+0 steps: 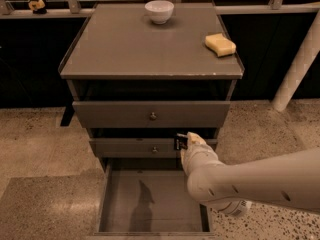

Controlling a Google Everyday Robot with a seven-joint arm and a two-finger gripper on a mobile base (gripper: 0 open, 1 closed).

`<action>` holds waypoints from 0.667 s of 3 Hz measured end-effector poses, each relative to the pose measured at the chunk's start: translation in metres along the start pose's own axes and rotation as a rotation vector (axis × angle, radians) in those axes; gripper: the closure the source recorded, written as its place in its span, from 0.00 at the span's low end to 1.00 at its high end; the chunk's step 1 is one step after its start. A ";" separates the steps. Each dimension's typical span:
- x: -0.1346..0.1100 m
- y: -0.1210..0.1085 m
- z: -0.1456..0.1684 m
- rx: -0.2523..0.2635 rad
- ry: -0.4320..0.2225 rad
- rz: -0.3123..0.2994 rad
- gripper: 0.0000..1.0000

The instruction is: Pick rxbar chocolate from bottom drawer and place on counter

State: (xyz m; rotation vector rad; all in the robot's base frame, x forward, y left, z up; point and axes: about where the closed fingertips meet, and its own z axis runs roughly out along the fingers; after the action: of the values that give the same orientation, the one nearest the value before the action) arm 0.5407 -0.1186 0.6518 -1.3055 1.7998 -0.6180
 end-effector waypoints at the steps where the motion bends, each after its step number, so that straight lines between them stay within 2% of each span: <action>1: -0.038 -0.023 -0.004 0.028 -0.073 -0.043 1.00; 2: -0.086 -0.056 -0.019 0.087 -0.156 -0.116 1.00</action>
Offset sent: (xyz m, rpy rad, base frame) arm 0.0315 0.1041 0.1646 -0.0566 -0.2602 0.2650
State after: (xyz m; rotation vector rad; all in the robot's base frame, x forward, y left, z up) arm 0.5665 -0.0591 0.7333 -1.3678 1.5632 -0.6323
